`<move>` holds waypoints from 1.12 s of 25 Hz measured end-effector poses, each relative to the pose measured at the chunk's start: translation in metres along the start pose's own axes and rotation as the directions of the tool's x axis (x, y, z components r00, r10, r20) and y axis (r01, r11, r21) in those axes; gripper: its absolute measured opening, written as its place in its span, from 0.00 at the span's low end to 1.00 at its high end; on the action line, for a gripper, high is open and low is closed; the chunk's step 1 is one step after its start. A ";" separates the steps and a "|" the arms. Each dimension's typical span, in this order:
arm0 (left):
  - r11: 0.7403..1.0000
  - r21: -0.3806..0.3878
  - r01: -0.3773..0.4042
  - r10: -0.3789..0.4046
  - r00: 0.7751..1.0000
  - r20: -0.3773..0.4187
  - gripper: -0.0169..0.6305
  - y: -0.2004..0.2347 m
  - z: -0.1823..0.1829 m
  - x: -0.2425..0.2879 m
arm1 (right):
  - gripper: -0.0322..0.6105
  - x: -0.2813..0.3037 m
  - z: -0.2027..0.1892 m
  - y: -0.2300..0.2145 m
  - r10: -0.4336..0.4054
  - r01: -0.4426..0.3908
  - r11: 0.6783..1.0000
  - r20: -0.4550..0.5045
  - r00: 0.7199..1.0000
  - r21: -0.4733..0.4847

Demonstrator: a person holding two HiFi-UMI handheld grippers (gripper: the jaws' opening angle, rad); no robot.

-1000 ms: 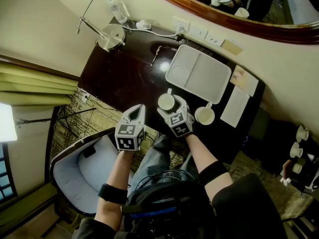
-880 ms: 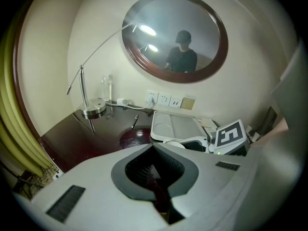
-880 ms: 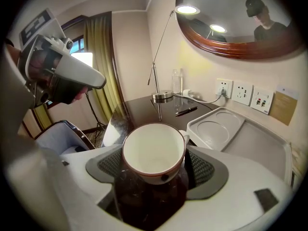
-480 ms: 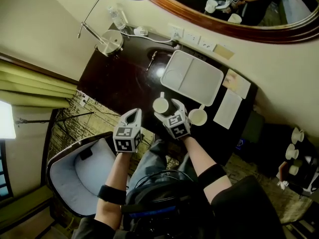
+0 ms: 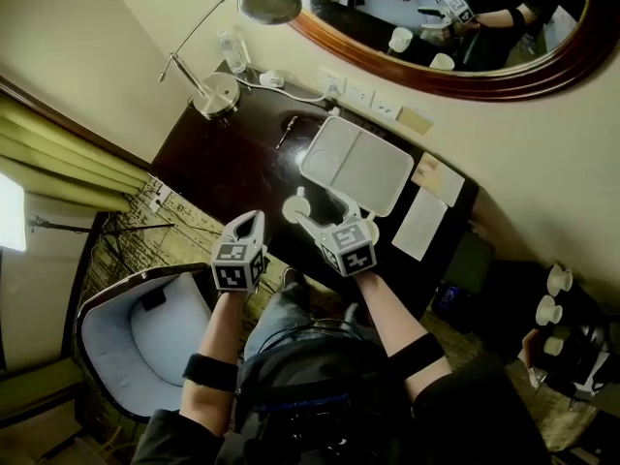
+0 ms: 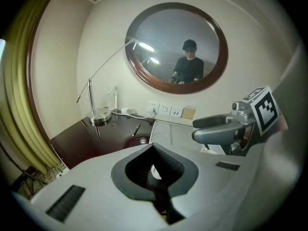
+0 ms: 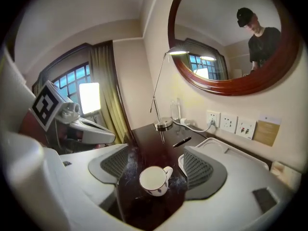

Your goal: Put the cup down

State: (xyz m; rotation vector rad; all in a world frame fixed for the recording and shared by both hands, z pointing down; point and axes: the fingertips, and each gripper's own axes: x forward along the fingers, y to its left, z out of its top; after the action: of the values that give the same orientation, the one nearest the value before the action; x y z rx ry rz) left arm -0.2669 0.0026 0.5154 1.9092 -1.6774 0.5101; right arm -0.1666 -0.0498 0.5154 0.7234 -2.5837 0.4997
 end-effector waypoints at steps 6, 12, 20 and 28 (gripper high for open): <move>1.000 0.004 -0.002 0.002 0.999 0.041 0.03 -0.024 0.015 0.002 | 0.49 -0.063 0.017 -0.038 -0.061 0.061 0.998 0.017 0.998 -0.025; 0.999 -0.036 0.033 -0.031 0.998 0.049 0.03 -0.053 0.019 0.007 | 0.35 -0.117 -0.017 -0.088 -0.164 0.165 0.985 -0.026 0.986 0.045; 0.996 -0.049 0.075 -0.073 0.996 0.045 0.03 -0.087 0.023 0.019 | 0.11 -0.167 -0.058 -0.150 -0.303 0.306 0.946 -0.048 0.952 0.103; 0.994 -0.002 0.108 -0.107 0.993 0.049 0.03 -0.115 0.033 0.029 | 0.05 -0.202 -0.085 -0.175 -0.369 0.377 0.918 -0.087 0.925 0.120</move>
State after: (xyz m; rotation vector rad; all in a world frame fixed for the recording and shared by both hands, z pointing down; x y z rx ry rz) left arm -0.1516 -0.0313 0.4904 2.0106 -1.5937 0.4201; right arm 0.1125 -0.0701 0.5320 1.1971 -2.2893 0.5649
